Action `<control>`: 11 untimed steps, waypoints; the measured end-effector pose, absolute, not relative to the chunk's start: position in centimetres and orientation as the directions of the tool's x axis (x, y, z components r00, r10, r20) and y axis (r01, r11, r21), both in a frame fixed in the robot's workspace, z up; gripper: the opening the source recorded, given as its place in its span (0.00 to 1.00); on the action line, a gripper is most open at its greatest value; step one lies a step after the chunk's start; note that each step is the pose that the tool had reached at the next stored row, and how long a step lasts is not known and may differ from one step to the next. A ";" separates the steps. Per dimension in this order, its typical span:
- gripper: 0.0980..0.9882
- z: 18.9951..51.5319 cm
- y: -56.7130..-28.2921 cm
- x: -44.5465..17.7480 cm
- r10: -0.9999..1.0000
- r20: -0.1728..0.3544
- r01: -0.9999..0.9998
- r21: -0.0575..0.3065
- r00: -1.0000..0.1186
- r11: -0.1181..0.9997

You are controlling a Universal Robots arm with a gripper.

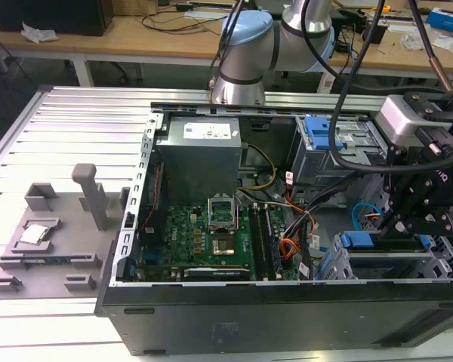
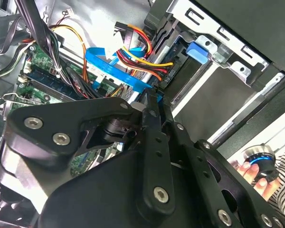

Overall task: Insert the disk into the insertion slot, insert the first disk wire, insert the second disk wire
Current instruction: 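Insert the second disk wire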

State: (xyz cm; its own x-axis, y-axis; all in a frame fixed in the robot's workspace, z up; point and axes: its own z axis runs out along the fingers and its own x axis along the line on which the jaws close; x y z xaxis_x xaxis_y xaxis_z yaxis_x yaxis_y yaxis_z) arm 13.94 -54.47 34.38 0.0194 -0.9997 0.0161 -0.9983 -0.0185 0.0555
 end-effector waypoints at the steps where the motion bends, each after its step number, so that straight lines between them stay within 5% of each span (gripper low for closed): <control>1: 0.07 34.4 -54.5 13.9 -1.000 0.016 -0.998 0.055 0.019 -0.018; 11: 0.07 34.1 -54.5 14.0 -1.000 0.006 -0.998 0.059 0.002 -0.001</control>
State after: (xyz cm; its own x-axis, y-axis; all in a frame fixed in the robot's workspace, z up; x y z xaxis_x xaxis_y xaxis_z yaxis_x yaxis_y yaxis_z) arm 13.95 -54.54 34.13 0.0015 -1.0000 0.0064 -0.9983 -0.0011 0.0591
